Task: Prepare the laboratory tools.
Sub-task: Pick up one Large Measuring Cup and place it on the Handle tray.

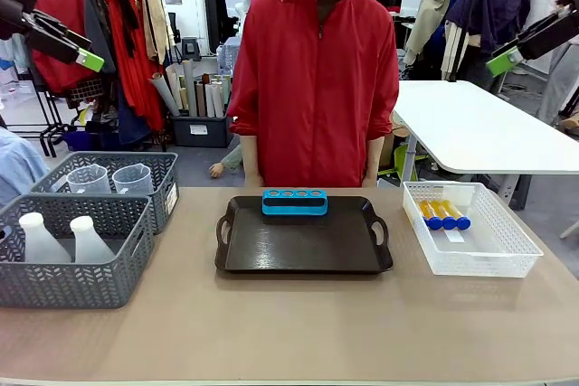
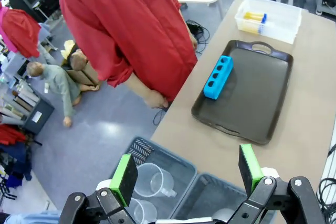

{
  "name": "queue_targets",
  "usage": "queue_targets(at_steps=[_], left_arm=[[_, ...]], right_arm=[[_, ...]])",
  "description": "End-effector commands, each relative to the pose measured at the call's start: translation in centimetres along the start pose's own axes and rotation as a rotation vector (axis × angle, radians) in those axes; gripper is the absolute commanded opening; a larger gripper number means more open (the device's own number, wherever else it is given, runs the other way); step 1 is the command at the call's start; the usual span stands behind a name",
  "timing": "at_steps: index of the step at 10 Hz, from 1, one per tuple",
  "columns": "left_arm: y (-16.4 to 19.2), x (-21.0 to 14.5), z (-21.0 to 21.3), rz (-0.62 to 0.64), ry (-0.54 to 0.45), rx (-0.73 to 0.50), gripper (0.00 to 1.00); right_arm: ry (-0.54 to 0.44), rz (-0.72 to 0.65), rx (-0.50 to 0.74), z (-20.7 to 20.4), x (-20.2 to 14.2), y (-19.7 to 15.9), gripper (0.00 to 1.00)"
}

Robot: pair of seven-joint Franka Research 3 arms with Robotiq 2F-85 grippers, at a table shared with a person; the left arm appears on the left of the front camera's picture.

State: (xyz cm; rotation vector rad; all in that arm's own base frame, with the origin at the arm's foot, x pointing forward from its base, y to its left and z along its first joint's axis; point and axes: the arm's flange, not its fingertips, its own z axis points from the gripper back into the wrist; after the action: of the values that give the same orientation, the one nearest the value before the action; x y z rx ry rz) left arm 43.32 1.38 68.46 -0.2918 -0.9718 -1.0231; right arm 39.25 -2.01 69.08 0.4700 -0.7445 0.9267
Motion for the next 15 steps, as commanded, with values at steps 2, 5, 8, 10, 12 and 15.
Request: queue_targets(at_steps=[2, 5, 8, 10, 12, 15], left_arm=[[-0.2, 1.2, -0.2, 0.000, 0.059, -0.084, 1.00], [-0.8, 1.7, 0.2, -0.004, 0.093, -0.089, 1.00], [-1.3, 1.7, -0.1, -0.007, 0.082, -0.127, 1.00], [-1.1, 1.4, -0.3, -0.020, 0.073, -0.098, 1.00], [-1.1, 1.4, -0.3, -0.020, 0.073, -0.098, 1.00], [-1.1, 1.4, -0.3, -0.020, 0.073, -0.098, 1.00]], right_arm=[[-0.014, 0.044, 0.004, 1.4, 0.7, -0.5, 1.00], [-0.001, 0.066, 0.009, 2.1, 1.1, -0.3, 1.00], [0.002, 0.061, -0.010, 1.4, 1.9, -0.5, 1.00], [0.009, 0.038, 0.002, 1.2, 1.5, 0.0, 1.00], [0.009, 0.038, 0.002, 1.2, 1.5, 0.0, 1.00], [0.009, 0.038, 0.002, 1.2, 1.5, 0.0, 1.00]])
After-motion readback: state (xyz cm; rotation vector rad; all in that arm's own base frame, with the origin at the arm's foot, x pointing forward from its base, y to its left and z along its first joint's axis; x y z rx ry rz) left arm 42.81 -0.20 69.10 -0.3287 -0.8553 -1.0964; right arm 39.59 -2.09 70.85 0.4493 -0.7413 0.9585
